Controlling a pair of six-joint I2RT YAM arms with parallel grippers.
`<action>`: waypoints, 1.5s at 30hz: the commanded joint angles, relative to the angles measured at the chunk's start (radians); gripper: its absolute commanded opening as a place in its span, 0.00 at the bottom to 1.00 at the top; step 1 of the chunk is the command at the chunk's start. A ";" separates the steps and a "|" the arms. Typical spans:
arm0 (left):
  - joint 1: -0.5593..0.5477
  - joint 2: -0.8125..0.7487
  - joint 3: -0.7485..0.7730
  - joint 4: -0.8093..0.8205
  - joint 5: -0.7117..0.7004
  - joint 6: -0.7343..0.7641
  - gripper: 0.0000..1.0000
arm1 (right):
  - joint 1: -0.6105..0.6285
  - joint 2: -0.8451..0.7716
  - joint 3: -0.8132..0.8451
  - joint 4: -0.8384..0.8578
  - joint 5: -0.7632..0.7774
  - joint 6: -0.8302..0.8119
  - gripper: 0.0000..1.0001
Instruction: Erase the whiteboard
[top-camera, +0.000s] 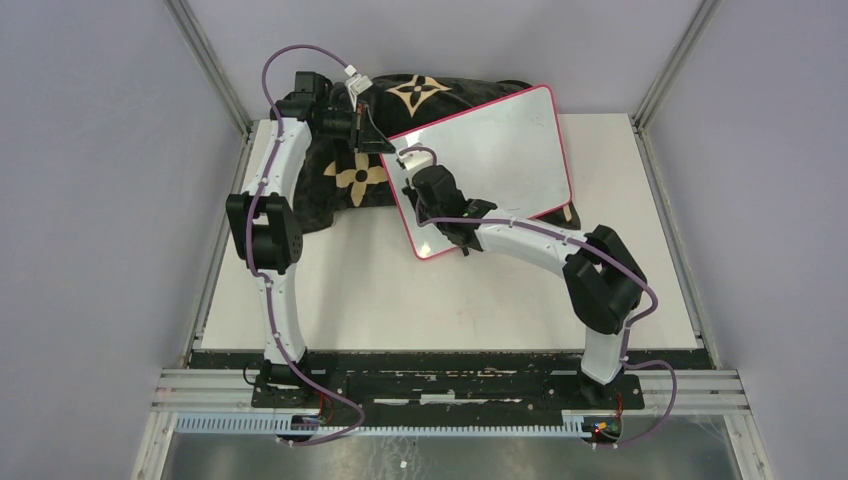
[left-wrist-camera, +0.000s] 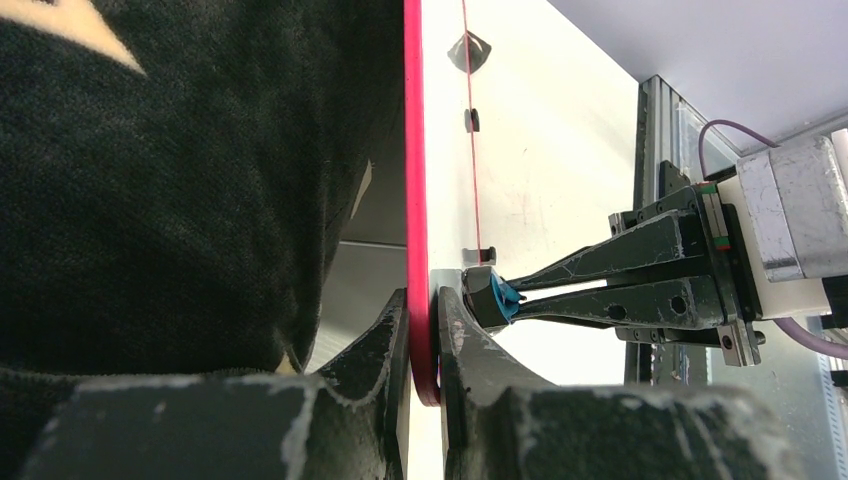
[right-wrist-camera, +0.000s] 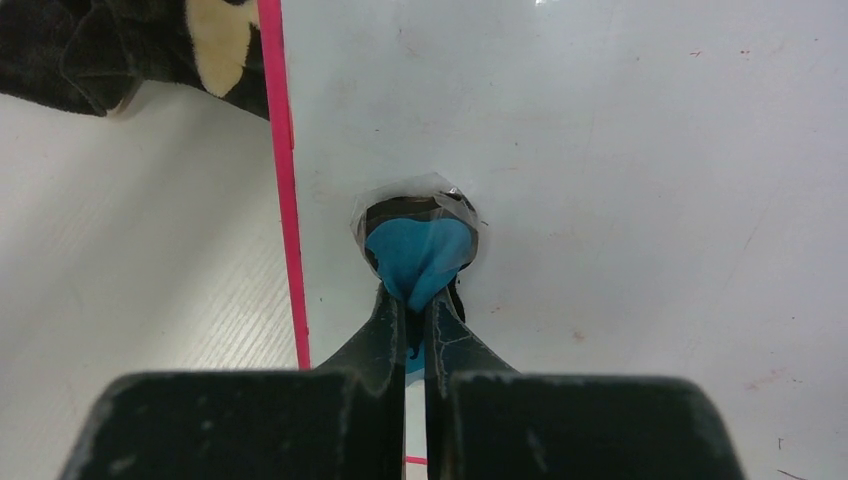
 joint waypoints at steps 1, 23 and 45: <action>-0.031 -0.026 0.012 -0.036 0.022 0.079 0.03 | -0.028 0.000 0.014 0.012 0.067 -0.038 0.01; -0.031 -0.021 0.022 -0.052 0.022 0.090 0.03 | -0.224 -0.170 -0.170 0.067 -0.027 -0.001 0.01; -0.031 -0.028 0.019 -0.052 0.015 0.084 0.03 | 0.021 -0.018 -0.035 0.078 0.080 -0.060 0.01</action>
